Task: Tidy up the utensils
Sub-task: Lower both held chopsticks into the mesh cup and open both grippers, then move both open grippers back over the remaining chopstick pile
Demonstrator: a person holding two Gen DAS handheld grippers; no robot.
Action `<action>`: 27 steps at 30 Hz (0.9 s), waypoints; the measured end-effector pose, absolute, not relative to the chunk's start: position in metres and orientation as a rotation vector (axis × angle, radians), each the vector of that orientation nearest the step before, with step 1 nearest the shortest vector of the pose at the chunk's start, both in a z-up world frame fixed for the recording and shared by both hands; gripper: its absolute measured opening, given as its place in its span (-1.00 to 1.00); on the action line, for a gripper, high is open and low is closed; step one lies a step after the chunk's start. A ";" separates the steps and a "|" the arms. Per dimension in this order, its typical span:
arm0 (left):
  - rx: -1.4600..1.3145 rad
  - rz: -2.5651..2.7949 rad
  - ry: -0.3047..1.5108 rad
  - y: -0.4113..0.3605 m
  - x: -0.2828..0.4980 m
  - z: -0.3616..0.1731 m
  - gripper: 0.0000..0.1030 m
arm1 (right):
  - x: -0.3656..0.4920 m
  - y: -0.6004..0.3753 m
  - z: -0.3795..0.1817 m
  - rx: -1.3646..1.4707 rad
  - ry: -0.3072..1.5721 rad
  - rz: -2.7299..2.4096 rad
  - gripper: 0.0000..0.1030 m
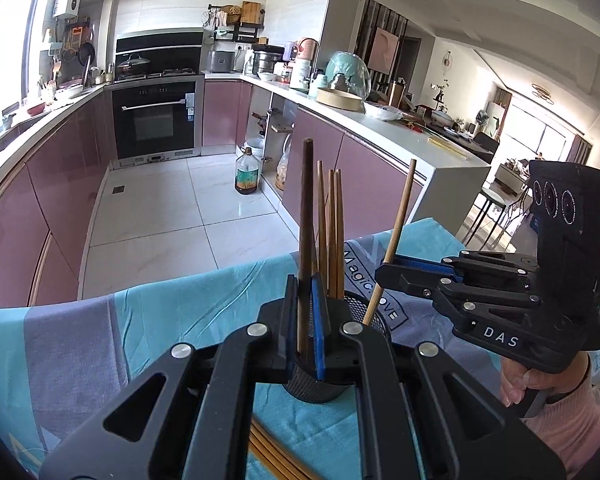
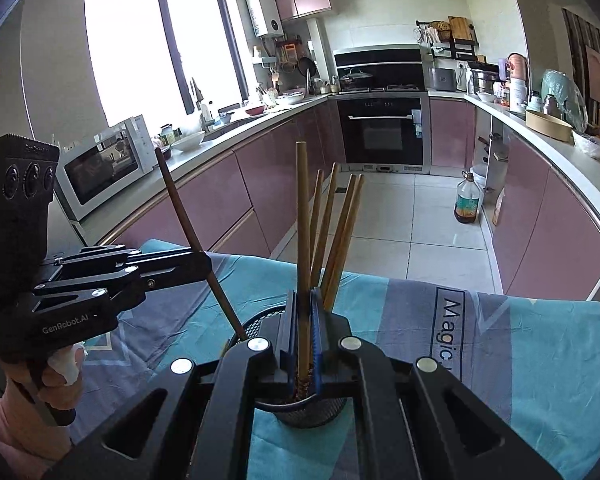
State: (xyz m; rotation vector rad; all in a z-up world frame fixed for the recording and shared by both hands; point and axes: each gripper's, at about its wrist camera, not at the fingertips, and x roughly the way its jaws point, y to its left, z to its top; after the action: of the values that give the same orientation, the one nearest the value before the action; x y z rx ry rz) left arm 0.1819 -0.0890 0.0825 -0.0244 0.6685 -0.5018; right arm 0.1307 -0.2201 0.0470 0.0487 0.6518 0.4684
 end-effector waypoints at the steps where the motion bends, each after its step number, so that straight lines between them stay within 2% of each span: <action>1: -0.022 -0.502 0.672 -0.090 0.184 0.082 -0.86 | 0.134 -0.219 0.046 0.050 0.658 0.464 -0.90; 16: -0.025 -0.476 0.728 -0.099 0.227 0.063 -0.85 | 0.151 -0.225 0.035 0.105 0.671 0.414 -0.84; 18: -0.031 -0.478 0.733 -0.098 0.229 0.059 -0.85 | 0.151 -0.228 0.035 0.120 0.668 0.413 -0.73; 24: -0.037 -0.456 0.707 -0.091 0.220 0.057 -0.84 | 0.146 -0.233 0.032 0.136 0.662 0.414 -0.62; 27: -0.040 -0.436 0.680 -0.085 0.211 0.059 -0.74 | 0.137 -0.232 0.034 0.137 0.644 0.420 -0.52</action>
State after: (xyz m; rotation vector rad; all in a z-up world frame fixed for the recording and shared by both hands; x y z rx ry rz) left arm 0.2112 -0.0849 0.0586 -0.0402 0.6795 -0.4361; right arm 0.1374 -0.2322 0.0339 0.1375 0.6437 0.4195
